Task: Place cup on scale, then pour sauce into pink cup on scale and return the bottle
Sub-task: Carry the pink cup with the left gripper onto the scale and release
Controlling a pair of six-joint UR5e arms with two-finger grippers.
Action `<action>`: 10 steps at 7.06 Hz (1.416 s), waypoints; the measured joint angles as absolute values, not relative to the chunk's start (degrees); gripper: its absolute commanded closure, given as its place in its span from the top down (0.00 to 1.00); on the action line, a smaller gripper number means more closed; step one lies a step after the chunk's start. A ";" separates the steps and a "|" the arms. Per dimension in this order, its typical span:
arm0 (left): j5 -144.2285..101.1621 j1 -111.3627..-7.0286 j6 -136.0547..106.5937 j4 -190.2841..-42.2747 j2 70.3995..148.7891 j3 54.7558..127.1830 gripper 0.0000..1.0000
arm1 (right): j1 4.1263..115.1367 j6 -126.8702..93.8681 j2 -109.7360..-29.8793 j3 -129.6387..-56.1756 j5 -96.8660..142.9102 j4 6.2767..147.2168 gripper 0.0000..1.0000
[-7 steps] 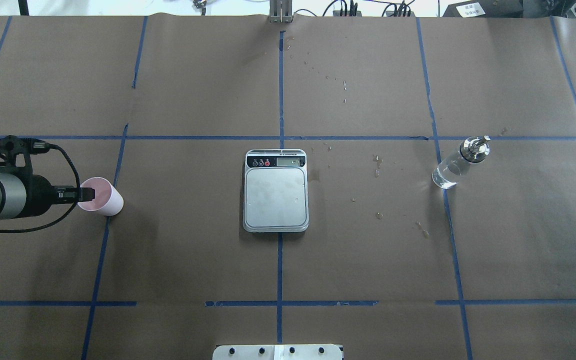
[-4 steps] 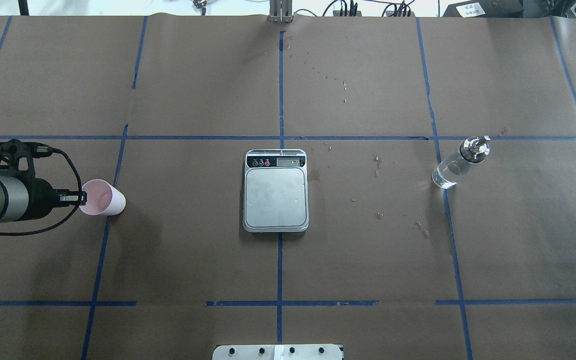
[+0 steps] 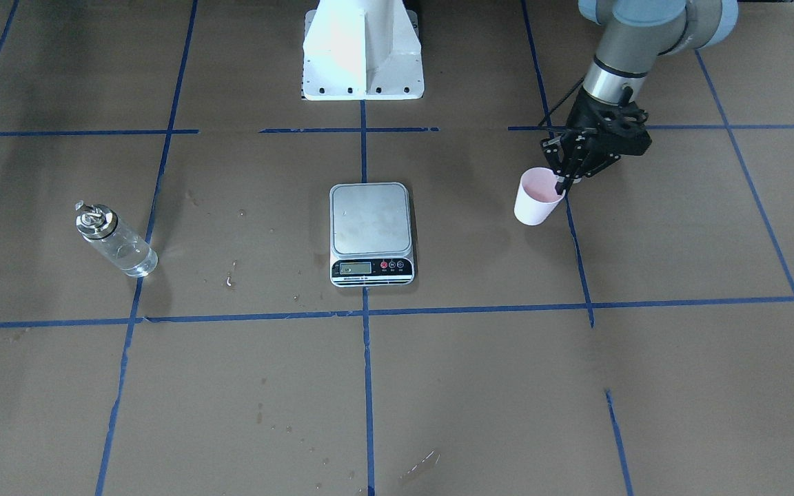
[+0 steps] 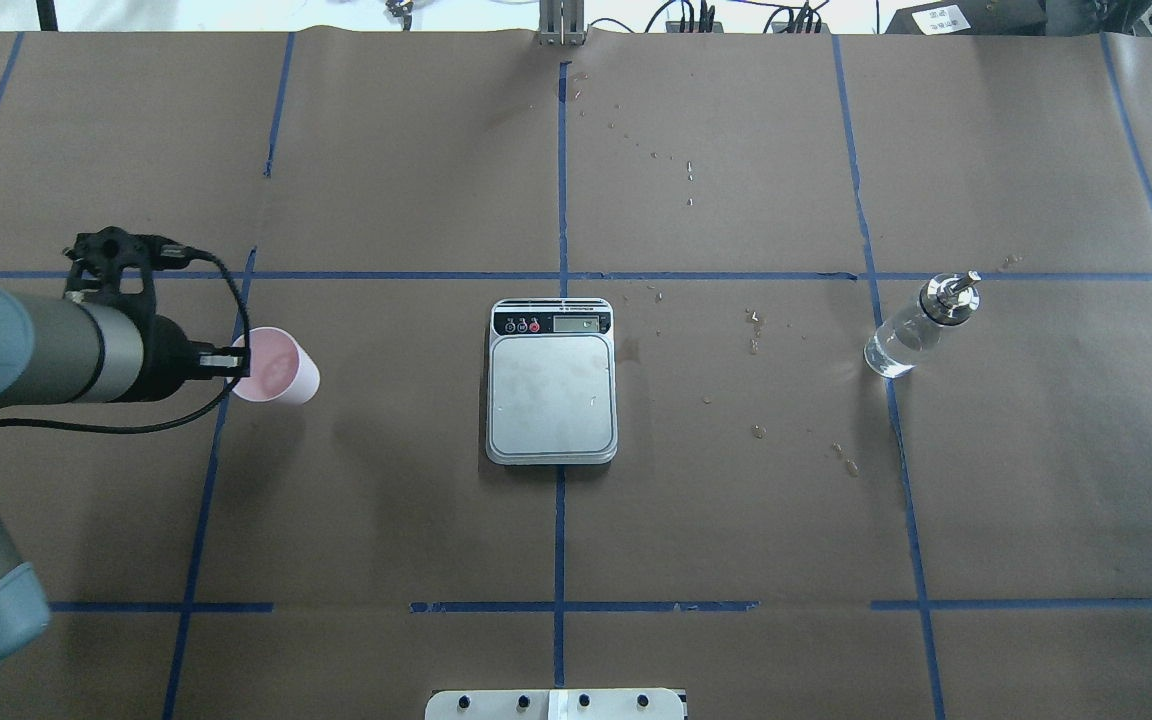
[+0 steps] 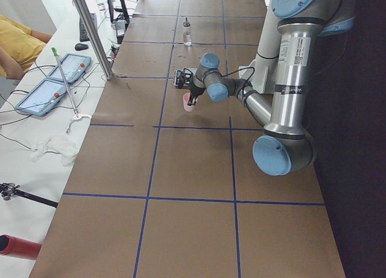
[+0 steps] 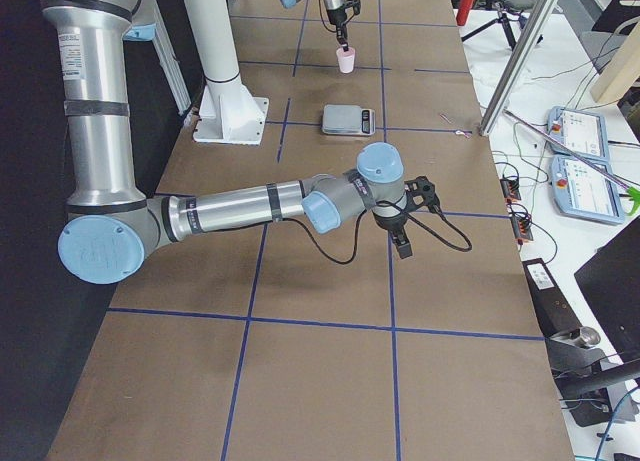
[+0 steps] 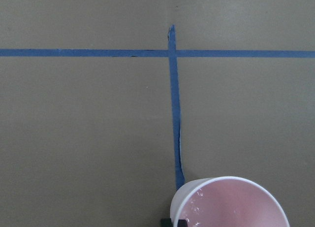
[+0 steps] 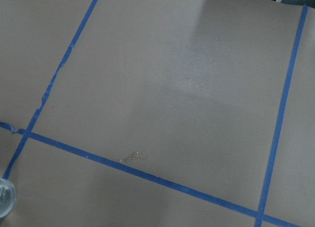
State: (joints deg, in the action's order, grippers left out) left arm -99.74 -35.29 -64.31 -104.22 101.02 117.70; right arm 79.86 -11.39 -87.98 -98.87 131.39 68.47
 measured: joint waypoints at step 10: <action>-100.02 -27.82 -74.56 -91.98 133.11 97.32 0.45 | 79.89 -11.60 -88.77 -98.88 131.40 68.47 1.00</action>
State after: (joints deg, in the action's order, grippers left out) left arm -100.02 -27.82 -74.56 -91.98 133.11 97.32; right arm 79.89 -11.60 -88.77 -98.88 131.40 68.47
